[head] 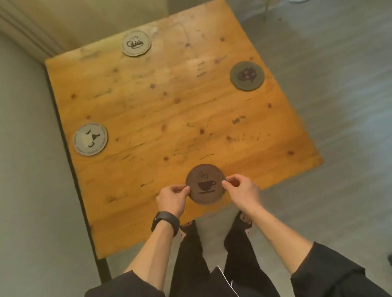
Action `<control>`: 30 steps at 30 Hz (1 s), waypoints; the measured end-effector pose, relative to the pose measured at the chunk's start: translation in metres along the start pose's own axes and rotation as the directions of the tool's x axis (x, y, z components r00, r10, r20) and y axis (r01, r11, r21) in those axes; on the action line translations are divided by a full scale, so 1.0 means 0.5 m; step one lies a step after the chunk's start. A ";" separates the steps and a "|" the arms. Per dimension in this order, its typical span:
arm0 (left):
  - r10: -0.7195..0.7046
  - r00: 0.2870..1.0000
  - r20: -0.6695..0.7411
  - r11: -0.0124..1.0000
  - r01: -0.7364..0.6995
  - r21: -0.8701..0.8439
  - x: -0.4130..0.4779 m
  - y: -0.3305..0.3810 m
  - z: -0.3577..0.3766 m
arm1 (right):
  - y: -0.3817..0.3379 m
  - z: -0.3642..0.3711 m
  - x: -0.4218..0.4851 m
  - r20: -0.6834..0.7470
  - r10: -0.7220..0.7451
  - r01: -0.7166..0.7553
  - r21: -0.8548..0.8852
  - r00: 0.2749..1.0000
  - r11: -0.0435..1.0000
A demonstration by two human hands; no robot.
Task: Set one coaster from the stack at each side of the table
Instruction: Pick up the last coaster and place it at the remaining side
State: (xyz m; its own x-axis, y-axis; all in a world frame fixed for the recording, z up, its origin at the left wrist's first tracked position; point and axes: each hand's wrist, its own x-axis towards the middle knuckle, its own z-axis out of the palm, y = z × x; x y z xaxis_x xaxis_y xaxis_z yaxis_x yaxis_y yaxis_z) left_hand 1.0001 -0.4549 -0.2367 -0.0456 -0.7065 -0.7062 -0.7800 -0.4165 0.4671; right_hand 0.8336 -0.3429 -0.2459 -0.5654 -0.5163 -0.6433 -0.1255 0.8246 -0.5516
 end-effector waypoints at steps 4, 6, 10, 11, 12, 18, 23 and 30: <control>-0.103 0.983 -0.149 0.994 0.106 0.008 0.015 -0.017 0.015 | -0.023 0.011 0.059 0.086 -0.080 0.093 -0.162 0.993 0.982; -0.148 0.966 -0.213 0.983 0.167 0.075 0.022 -0.021 0.018 | -0.034 0.026 0.069 0.069 -0.111 0.125 -0.259 0.991 0.958; -0.236 0.934 -0.267 0.970 0.242 -0.010 0.035 -0.029 0.029 | -0.051 0.062 0.084 0.016 -0.168 0.162 -0.368 0.986 0.916; -0.235 0.935 -0.267 0.970 0.242 -0.007 0.038 -0.030 0.034 | -0.050 0.065 0.089 0.010 -0.167 0.159 -0.370 0.986 0.915; -0.236 0.935 -0.266 0.970 0.245 -0.002 0.039 -0.033 0.039 | -0.046 0.067 0.093 0.007 -0.167 0.157 -0.378 0.986 0.912; -0.246 0.935 -0.255 0.964 0.262 0.032 0.050 -0.047 0.049 | -0.027 0.075 0.093 -0.020 -0.201 0.175 -0.415 0.979 0.893; -0.219 0.942 -0.253 0.966 0.246 0.082 0.046 -0.052 0.046 | -0.039 0.087 0.088 -0.042 -0.179 0.146 -0.416 0.983 0.898; -0.195 0.945 -0.261 0.965 0.233 0.123 0.048 -0.060 0.051 | -0.038 0.090 0.086 -0.040 -0.195 0.162 -0.405 0.980 0.900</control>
State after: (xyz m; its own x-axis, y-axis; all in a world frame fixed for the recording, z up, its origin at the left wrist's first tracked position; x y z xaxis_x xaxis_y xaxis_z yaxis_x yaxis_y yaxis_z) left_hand 1.0066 -0.4446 -0.2813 0.2717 -0.7360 -0.6200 -0.8397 -0.4961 0.2209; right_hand 0.8482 -0.3912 -0.2872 -0.5625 -0.6574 -0.5015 -0.5347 0.7518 -0.3858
